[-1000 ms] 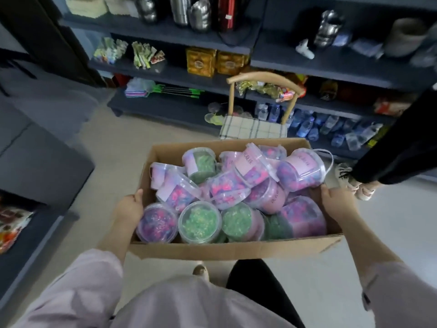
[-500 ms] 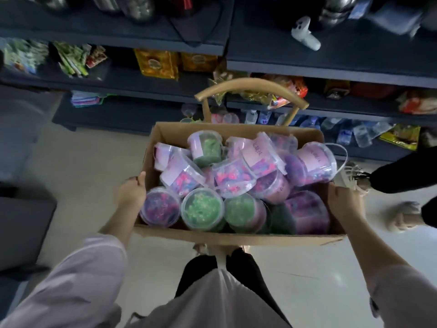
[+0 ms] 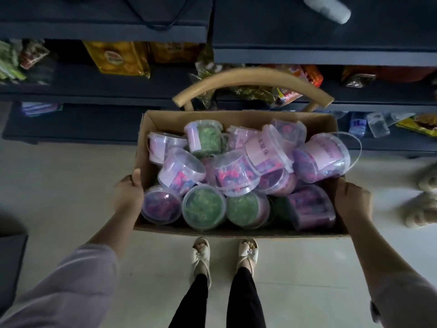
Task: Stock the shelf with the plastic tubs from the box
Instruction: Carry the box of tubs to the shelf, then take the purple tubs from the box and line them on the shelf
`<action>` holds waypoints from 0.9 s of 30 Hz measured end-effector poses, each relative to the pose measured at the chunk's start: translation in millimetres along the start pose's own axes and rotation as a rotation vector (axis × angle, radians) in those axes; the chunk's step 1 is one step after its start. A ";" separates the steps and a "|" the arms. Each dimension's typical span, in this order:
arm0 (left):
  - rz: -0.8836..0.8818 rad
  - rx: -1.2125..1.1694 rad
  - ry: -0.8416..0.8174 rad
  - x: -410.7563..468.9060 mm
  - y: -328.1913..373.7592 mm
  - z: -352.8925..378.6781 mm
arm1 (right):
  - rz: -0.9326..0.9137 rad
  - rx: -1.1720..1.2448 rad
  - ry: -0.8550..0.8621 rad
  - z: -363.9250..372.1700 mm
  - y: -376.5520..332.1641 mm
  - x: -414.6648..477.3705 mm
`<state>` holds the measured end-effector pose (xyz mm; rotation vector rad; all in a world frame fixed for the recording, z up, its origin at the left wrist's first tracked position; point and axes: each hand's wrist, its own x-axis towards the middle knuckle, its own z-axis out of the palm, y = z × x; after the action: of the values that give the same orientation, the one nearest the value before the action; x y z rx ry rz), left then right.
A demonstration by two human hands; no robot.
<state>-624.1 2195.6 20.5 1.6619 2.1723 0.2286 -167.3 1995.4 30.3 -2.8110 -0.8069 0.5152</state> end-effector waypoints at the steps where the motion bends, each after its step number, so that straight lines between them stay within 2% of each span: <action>1: -0.011 -0.001 0.014 0.5 -1.9 6.2 | 0.007 -0.001 0.015 4.8 1.7 1.0; 7: -0.043 -0.015 0.061 -5.7 -15.5 24.6 | 0.096 0.018 0.086 26.6 14.9 -13.8; 11: -0.060 -0.015 0.053 -8.1 -20.9 28.0 | 0.116 0.037 0.063 28.6 18.2 -19.9; 14: -0.026 0.028 0.087 -7.1 -15.2 25.3 | 0.125 0.059 0.036 26.2 19.1 -22.6; 17: 0.057 0.051 0.071 2.4 -10.2 24.6 | 0.111 0.109 0.071 29.4 24.9 -26.7; 20: 0.068 0.050 0.067 6.3 -14.6 26.1 | 0.107 0.119 0.096 33.1 26.8 -28.0; 24: -0.010 0.044 0.010 4.4 -14.6 26.6 | 0.137 0.145 0.063 33.1 22.9 -30.1; 27: -0.110 -0.059 -0.037 -4.9 -5.9 20.2 | 0.168 0.223 -0.016 27.3 15.5 -36.0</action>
<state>-620.1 2187.1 1.1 1.4982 2.1993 0.2272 -198.6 1964.9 11.1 -2.6816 -0.4840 0.6121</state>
